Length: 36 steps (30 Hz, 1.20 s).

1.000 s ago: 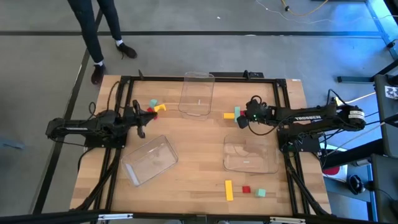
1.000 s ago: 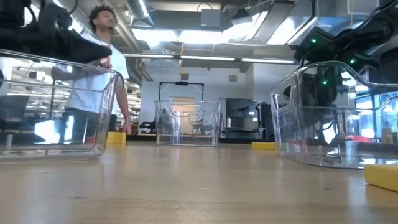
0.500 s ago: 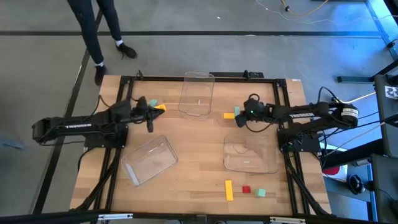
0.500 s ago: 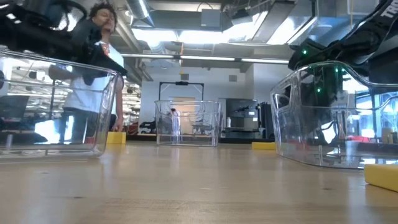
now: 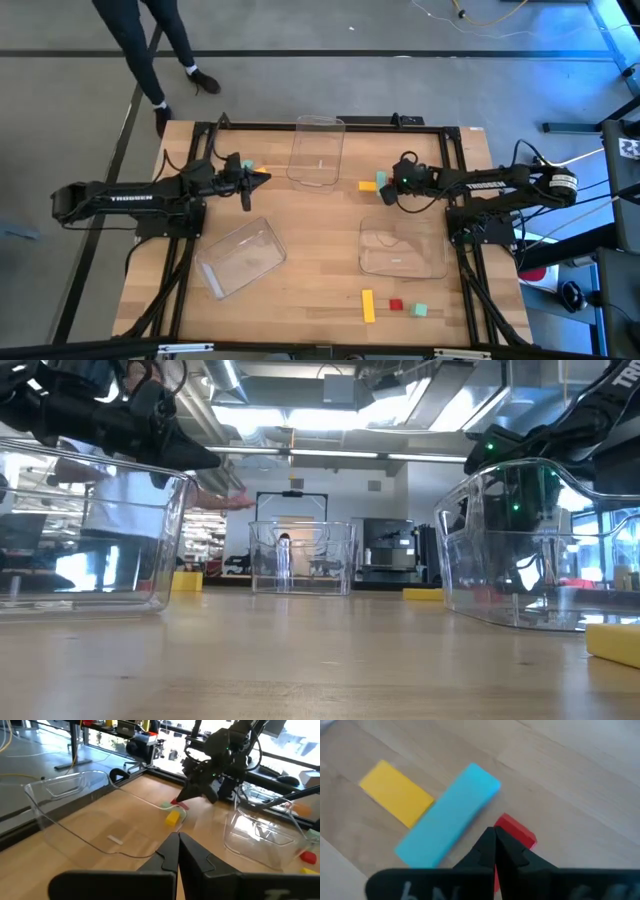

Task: Sort & place blocks by color
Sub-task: Put the top right red block into the bottom right transparent bin

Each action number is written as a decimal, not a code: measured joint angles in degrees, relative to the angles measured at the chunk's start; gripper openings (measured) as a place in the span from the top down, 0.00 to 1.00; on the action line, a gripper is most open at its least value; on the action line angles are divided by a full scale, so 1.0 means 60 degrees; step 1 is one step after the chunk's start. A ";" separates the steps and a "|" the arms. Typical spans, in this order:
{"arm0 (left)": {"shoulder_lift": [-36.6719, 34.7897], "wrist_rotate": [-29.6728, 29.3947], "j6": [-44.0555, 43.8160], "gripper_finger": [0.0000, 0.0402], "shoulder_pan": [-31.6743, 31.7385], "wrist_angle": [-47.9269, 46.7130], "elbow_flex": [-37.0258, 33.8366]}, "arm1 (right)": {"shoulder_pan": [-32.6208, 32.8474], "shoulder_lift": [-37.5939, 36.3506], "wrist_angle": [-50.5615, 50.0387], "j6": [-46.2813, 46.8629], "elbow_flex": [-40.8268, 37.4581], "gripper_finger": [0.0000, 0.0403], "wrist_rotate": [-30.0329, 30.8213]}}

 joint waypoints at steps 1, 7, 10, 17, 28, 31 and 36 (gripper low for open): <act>0.0000 -0.0005 0.0073 1.00 0.0003 0.0004 0.0000 | -0.0004 -0.0107 -0.0156 0.0003 -0.0012 1.00 0.0026; 0.0000 -0.0004 0.0122 1.00 0.0000 0.0004 0.0000 | -0.0004 -0.0829 -0.1189 0.0006 0.0074 1.00 0.0000; 0.0000 -0.0004 0.0120 1.00 0.0000 0.0004 0.0000 | -0.0004 -0.1204 -0.2005 0.0042 0.0409 1.00 0.0146; -0.0004 -0.0004 0.0124 1.00 0.0000 0.0004 0.0000 | 0.0075 -0.2000 -0.2278 0.0309 0.0784 0.98 -0.0008; -0.0004 -0.0004 0.0124 1.00 0.0000 0.0004 0.0000 | 0.0087 -0.2086 -0.2260 0.1292 0.0798 0.73 -0.0084; -0.0004 -0.0004 0.0124 1.00 0.0000 0.0004 0.0000 | 0.0091 -0.1921 -0.2297 0.1759 0.0798 0.56 0.0136; -0.0004 0.0000 0.0124 1.00 0.0000 0.0000 0.0000 | 0.0123 -0.1304 -0.2619 0.3762 0.0798 0.33 0.0781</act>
